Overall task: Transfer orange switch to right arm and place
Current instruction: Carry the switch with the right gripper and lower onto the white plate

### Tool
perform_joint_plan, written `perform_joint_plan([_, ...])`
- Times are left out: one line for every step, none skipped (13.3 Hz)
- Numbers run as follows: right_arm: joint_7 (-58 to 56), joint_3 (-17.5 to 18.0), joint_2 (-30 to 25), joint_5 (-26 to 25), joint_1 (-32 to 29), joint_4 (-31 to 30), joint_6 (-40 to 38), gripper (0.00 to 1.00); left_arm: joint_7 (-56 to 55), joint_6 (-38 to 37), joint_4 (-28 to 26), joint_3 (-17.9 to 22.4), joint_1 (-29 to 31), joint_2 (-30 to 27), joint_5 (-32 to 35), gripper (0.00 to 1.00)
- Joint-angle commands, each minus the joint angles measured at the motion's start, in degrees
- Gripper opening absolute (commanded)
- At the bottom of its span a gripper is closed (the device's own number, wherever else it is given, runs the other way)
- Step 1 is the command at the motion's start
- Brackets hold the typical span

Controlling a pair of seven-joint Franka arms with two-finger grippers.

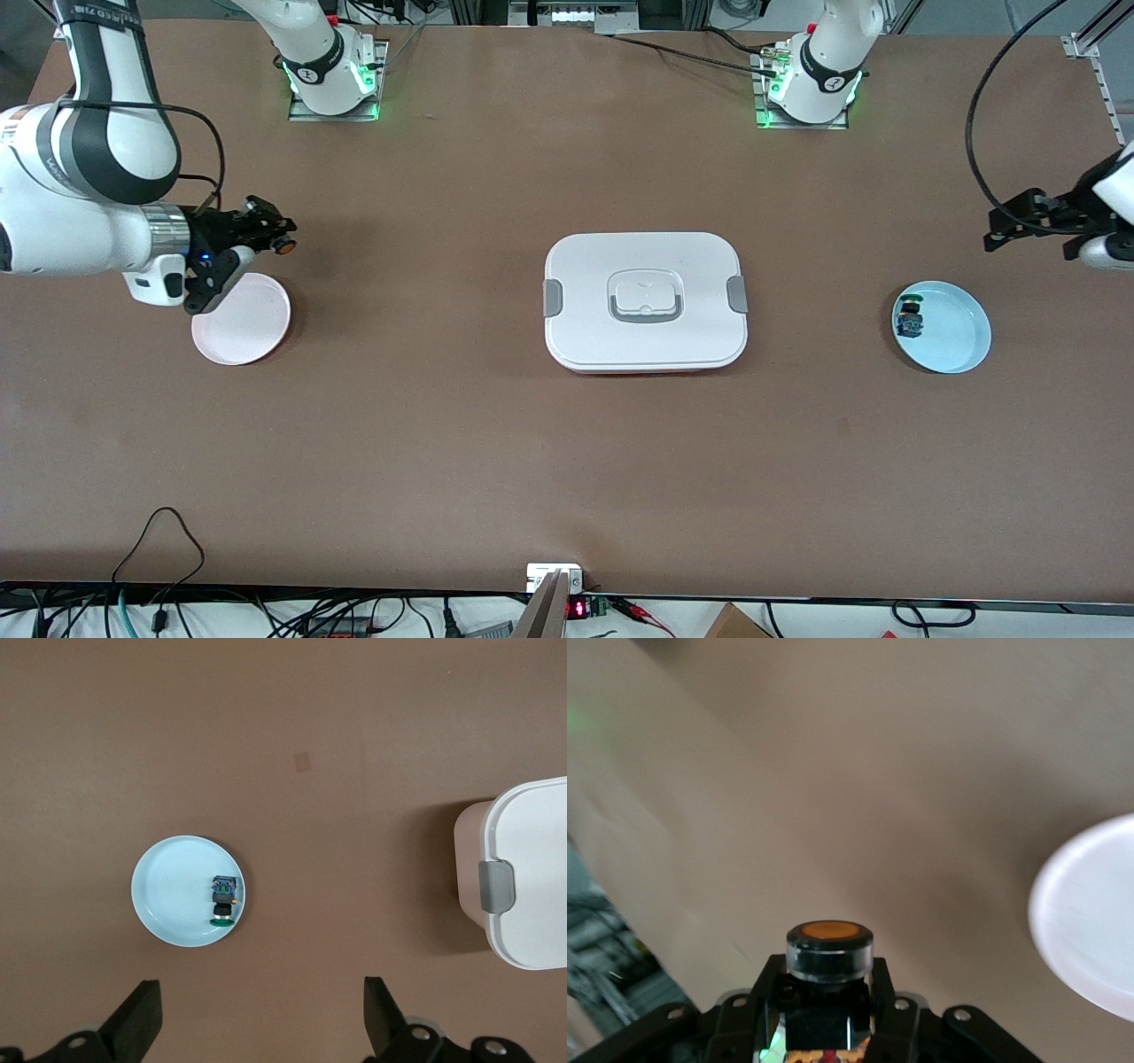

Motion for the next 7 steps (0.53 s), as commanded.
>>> perform_joint_plan([-7.92,0.93,-1.66,-9.2,-2.58,-3.55,5.5,0.0,-1.29,1.18,-0.92,1.12,-1.36,-1.39,1.75,1.0])
perform_joint_plan([-12.05,0.93,-1.57,-10.98,-3.64,-4.86,8.83,0.0,-1.21,1.18,-0.74,1.03,-3.45,-1.13,3.58,1.0])
perform_joint_plan([-15.83,0.93,-1.39,-12.39,-4.78,-6.44,12.52,0.0,-1.38,1.0,-0.74,1.12,-4.52,-0.95,5.08,1.0])
perform_joint_plan([-18.3,0.93,-1.22,-14.14,-5.4,-7.94,16.04,0.0,-1.56,0.83,-0.65,1.21,-4.79,-1.04,5.88,1.0])
perform_joint_plan([-20.5,0.93,-1.04,-15.99,-5.67,-9.35,19.99,0.0,-1.73,0.13,-0.74,1.64,-4.36,-1.21,5.54,1.0])
perform_joint_plan([-22.96,0.93,-0.61,-17.66,-6.11,-11.01,24.73,0.0,-1.82,-1.97,-0.65,1.91,-3.92,-1.21,4.58,1.0])
perform_joint_plan([-25.34,0.93,-0.08,-17.94,-6.81,-12.6,29.04,0.0,-2.52,-4.34,0.74,1.91,-3.74,-1.3,3.35,1.0])
